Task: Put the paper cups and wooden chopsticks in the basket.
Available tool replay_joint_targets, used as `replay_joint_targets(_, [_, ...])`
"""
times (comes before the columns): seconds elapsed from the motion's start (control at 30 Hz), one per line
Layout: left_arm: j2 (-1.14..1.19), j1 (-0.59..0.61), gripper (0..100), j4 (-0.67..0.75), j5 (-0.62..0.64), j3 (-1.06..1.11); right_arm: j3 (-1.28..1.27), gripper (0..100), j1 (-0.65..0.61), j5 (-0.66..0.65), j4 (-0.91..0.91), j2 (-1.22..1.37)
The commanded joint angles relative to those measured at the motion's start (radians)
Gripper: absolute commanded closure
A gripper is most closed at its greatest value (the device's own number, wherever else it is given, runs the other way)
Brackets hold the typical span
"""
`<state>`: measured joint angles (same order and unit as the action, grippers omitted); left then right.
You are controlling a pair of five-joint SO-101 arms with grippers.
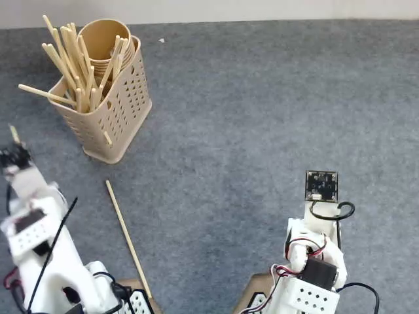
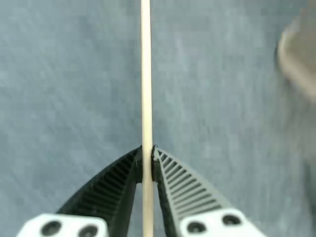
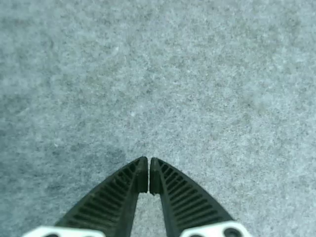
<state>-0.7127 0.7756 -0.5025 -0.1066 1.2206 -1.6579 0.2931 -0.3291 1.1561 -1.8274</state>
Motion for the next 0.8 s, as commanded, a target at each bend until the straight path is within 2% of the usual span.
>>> replay_joint_targets(0.0, [-0.021,0.012,99,-0.121,-0.014,-0.248,-0.036,97.1,-0.004,-0.009,-0.012,-0.007])
replay_joint_targets(0.13, [-0.021,0.012,99,-0.436,-0.012,-0.611,-0.036,97.1,-0.005,-0.009,-0.012,-0.007])
replay_joint_targets(0.27, [-0.03,-0.015,100,-0.815,0.014,-1.001,-0.036,97.1,-0.005,-0.009,-0.012,-0.007])
replay_joint_targets(0.4, [-0.173,-0.185,100,-1.131,-0.034,-1.218,-0.036,97.1,-0.005,-0.009,-0.012,-0.007])
replay_joint_targets(0.53, [-0.414,-0.387,100,-1.27,-0.041,-1.204,-0.036,97.1,-0.004,-0.009,-0.012,-0.007])
replay_joint_targets(0.63, [-0.535,-0.46,100,-1.272,-0.103,-1.015,-0.036,97.1,-0.004,-0.009,-0.012,-0.007])
replay_joint_targets(0.77, [-0.547,-0.504,100,-1.255,-0.206,-0.725,-0.036,97.1,-0.004,-0.009,-0.012,-0.007])
